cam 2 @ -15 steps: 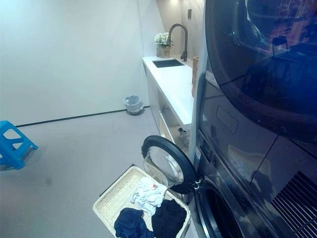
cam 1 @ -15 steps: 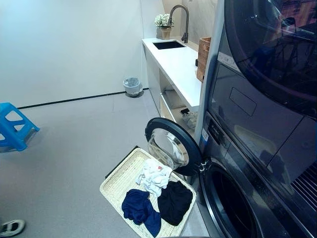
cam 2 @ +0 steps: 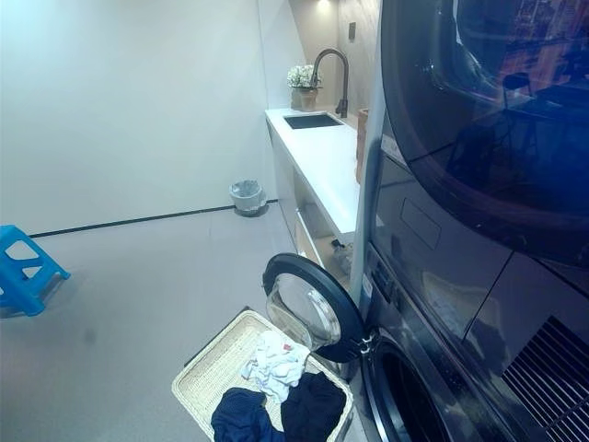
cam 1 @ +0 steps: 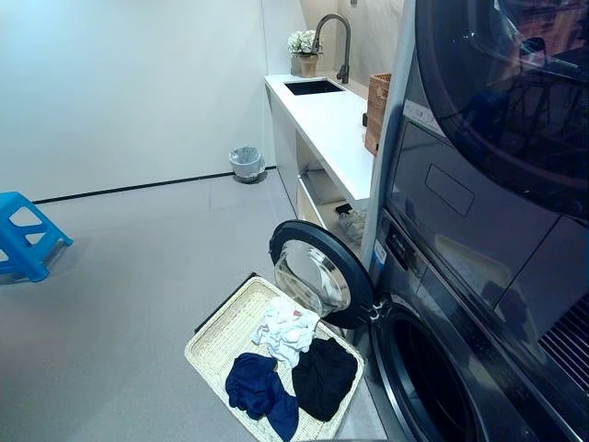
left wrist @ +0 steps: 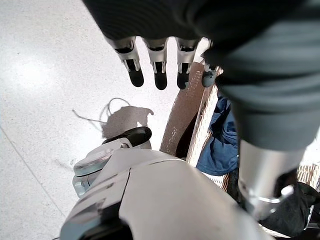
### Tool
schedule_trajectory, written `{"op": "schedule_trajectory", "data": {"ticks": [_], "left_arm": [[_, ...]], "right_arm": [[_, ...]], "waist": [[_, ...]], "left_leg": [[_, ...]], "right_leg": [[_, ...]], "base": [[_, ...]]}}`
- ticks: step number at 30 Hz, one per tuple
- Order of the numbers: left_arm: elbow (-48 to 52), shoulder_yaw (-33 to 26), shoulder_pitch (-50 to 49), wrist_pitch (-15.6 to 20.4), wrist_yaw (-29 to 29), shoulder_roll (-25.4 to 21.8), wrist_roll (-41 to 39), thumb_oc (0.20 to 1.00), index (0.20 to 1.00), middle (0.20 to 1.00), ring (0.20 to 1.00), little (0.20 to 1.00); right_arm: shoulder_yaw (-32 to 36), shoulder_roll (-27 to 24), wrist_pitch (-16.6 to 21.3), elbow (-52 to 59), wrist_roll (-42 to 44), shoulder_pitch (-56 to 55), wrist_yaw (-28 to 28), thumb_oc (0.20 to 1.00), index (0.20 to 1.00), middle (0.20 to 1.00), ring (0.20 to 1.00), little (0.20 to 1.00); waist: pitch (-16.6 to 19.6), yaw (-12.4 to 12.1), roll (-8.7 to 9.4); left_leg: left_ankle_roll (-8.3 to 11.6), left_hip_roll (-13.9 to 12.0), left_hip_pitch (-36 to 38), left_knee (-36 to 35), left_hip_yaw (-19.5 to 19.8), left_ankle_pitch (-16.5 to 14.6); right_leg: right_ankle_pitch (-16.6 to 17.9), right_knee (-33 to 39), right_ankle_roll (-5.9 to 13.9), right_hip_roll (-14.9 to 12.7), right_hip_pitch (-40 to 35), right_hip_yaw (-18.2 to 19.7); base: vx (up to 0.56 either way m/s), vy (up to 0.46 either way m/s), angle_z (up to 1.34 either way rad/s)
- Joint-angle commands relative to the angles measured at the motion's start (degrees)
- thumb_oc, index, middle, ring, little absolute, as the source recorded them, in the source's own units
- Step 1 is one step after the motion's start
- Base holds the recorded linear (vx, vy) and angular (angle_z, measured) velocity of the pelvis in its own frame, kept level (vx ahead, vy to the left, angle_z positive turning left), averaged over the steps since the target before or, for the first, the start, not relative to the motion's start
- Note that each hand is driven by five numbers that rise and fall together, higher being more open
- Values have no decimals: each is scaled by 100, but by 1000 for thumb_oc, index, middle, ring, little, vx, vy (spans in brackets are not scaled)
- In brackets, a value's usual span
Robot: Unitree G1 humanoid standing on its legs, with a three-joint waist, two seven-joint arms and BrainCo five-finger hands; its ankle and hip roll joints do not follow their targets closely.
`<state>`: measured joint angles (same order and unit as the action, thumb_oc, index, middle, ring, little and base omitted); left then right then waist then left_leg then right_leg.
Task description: Put the clothes into the washing machine.
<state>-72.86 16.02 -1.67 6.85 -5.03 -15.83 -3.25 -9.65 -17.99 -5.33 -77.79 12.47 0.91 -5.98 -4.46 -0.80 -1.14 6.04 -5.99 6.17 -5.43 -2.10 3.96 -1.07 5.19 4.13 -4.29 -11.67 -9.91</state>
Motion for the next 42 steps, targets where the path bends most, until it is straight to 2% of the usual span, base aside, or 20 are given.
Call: {"op": "schedule_trajectory", "data": {"ticks": [1,10,13,16,19,20,21,23,24,27,30,32,36,38,42], "left_arm": [[-232,-26,433,47,-32,-11,12,1000,1000,1000,1000,1000],[-215,-39,396,57,34,16,-20,1000,1000,1000,1000,1000],[-138,-30,449,151,214,-10,-213,1000,1000,1000,1000,1000],[66,-118,616,351,494,-121,-742,1000,1000,1000,1000,1000],[139,-115,667,425,553,-144,-842,1000,1000,1000,1000,1000],[416,-27,964,790,791,-225,-1357,1000,1000,1000,1000,1000],[575,12,1193,974,953,-247,-1549,1000,1000,1000,1000,1000],[810,24,1471,1162,1201,-262,-1779,1000,1000,1000,1000,1000],[1024,16,1722,1370,1485,-281,-1839,1000,1000,1000,1000,1000],[1467,39,2052,1592,1921,-393,-1905,1000,1000,1000,1000,1000],[1892,10,2398,1808,2543,-562,-1744,1000,1000,1000,1000,1000],[2152,8,2630,1895,3110,-673,-1335,1000,1000,1000,1000,1000],[2555,16,2998,1971,3980,-889,-438,1000,1000,1000,1000,1000],[2778,106,3254,1886,4480,-1059,192,1000,1000,1000,1000,1000],[2900,234,3497,1782,4859,-1265,874,1000,1000,1000,1000,1000]], "right_arm": [[-37,38,57,-283,-2,465,29,1000,1000,1000,1000,1000],[-42,46,75,-268,-16,429,47,1000,1000,1000,1000,1000],[-57,-24,153,-130,112,486,59,1000,1000,1000,1000,1000],[-130,-129,336,220,423,656,39,1000,1000,1000,1000,1000],[-158,-141,377,315,509,711,62,1000,1000,1000,1000,1000],[-309,-180,581,649,770,1031,163,1000,1000,1000,1000,1000],[-387,-201,693,753,882,1266,215,1000,1000,1000,1000,1000],[-459,-236,783,868,1001,1613,234,1000,1000,1000,1000,1000],[-502,-279,842,979,1139,1902,273,1000,1000,1000,1000,1000],[-546,-352,912,1147,1335,2231,420,1000,1000,1000,1000,1000],[-535,-489,1000,1292,1598,2468,489,1000,1000,1000,1000,1000],[-551,-543,1054,1397,1630,2584,545,1000,1000,1000,1000,1000],[-637,-628,1188,1549,1689,2680,621,1000,1000,1000,1000,1000],[-698,-706,1235,1718,1719,2720,718,1000,1000,1000,1000,1000],[-746,-784,1250,1926,1788,2740,795,1000,1000,1000,1000,1000]], "waist": [[-168,-135,154],[-226,-127,153],[-359,-133,142],[-564,-149,118],[-642,-147,112],[-1037,-141,70],[-1258,-143,44],[-1513,-148,13],[-1737,-164,-11],[-2097,-195,-33],[-2404,-208,-16],[-2533,-211,40],[-2533,-208,142],[-2533,-173,196],[-2533,-133,231]], "left_leg": [[-30,70,264,43,-283,-540],[-27,63,272,43,-287,-525],[-19,39,216,43,-285,-489],[-46,37,26,43,-237,-436],[-50,38,-53,43,-220,-414],[-79,71,-446,43,-124,-297],[-102,107,-693,43,-78,-231],[-125,170,-1002,44,-20,-143],[-129,220,-1295,97,35,-81],[-163,317,-1749,231,125,-3],[-167,401,-2185,496,187,-17],[-153,422,-2444,589,180,10],[-124,434,-3115,874,159,33],[-100,445,-3571,1144,145,24],[-92,457,-3972,1394,153,-4]], "right_leg": [[186,-92,497,-425,336,63],[190,-113,497,-423,348,68],[203,-132,499,-431,407,88],[265,-124,493,-446,614,150],[283,-129,492,-453,703,169],[351,-205,464,-435,1159,275],[394,-266,434,-402,1454,314],[444,-357,395,-355,1815,356],[473,-477,367,-337,2130,366],[499,-766,353,-314,2652,371],[470,-1063,357,-306,3087,315],[484,-1165,357,-299,3343,271],[477,-1435,365,-306,3950,241],[484,-1613,362,-286,4350,229],[485,-1799,368,-269,4721,235]], "base": [[0,0,0],[24,2,0],[22,1,0],[39,-3,-1],[-74,-2,0],[-376,-2,-1],[-485,2,-4],[-322,20,-3],[-244,22,4],[-217,9,-1],[-143,-7,0],[-133,-29,2],[-81,-32,11],[-59,-14,7],[-26,-2,2]]}}
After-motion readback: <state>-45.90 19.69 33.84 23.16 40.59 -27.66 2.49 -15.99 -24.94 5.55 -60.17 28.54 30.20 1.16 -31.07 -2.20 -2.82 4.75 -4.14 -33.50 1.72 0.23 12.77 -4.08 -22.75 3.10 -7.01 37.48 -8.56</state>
